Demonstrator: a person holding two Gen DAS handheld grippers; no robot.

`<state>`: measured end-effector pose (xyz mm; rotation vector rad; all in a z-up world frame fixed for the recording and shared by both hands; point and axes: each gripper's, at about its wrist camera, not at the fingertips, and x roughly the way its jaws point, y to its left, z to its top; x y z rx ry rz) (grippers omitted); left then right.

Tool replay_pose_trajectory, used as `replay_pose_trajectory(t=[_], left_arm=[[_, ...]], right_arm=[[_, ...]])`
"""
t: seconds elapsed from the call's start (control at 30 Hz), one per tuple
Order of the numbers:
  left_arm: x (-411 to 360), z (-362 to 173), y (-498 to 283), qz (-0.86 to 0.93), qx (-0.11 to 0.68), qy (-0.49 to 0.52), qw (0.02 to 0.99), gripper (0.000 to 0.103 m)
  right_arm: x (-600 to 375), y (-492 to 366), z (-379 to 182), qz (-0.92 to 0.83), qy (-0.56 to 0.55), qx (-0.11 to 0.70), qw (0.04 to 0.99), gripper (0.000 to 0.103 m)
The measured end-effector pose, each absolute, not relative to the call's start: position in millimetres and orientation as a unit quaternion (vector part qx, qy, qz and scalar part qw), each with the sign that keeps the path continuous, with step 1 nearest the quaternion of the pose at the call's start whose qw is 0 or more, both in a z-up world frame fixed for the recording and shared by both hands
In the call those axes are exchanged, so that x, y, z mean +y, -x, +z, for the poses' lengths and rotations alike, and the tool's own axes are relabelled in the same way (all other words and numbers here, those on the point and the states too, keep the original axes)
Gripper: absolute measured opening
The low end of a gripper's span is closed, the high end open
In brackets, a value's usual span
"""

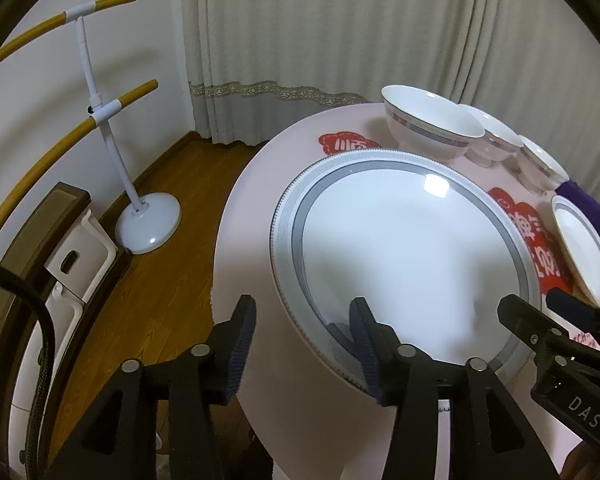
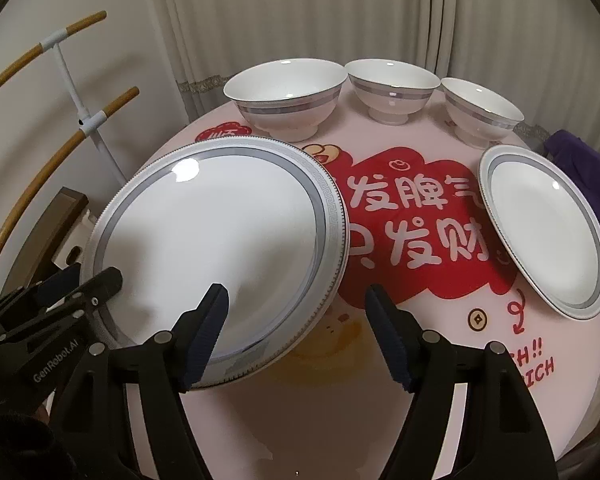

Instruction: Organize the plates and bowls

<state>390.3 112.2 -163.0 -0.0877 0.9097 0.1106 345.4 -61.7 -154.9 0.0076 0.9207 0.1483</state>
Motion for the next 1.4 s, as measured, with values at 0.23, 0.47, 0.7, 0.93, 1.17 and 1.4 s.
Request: replay_pose_trajectory(t=[0.23, 0.47, 0.7, 0.93, 1.17, 1.4], left_arm=[[101.6, -148.5, -373.2, 0.042, 0.424, 0.037, 0.904, 0.060], [85.6, -124.6, -346.4, 0.019, 0.400, 0.038, 0.916, 0.068], [56.9, -86.2, -306.3, -0.015, 0.357, 0.029, 0.934, 0.082], [28.1, -58.8, -273.3, -0.034, 0.324, 0.015, 0.945, 0.093], [-11.2, -48.6, -263.7, -0.052, 0.322, 0.001, 0.945, 0.099], [-51.5, -44.2, -285.5, -0.074, 0.325, -0.012, 0.943, 0.099]], right_arm=[[-65.3, -332.8, -146.6, 0.074, -0.008, 0.435, 0.898, 0.073], [-84.2, -315.9, -130.1, 0.066, -0.019, 0.417, 0.906, 0.074], [-115.7, -287.7, -106.0, 0.046, -0.033, 0.388, 0.920, 0.078], [-155.5, -260.2, -78.7, 0.023, -0.045, 0.351, 0.935, 0.086], [-200.1, -244.8, -69.5, -0.005, -0.055, 0.333, 0.941, 0.097], [-239.3, -240.8, -67.7, -0.028, -0.058, 0.331, 0.941, 0.098]])
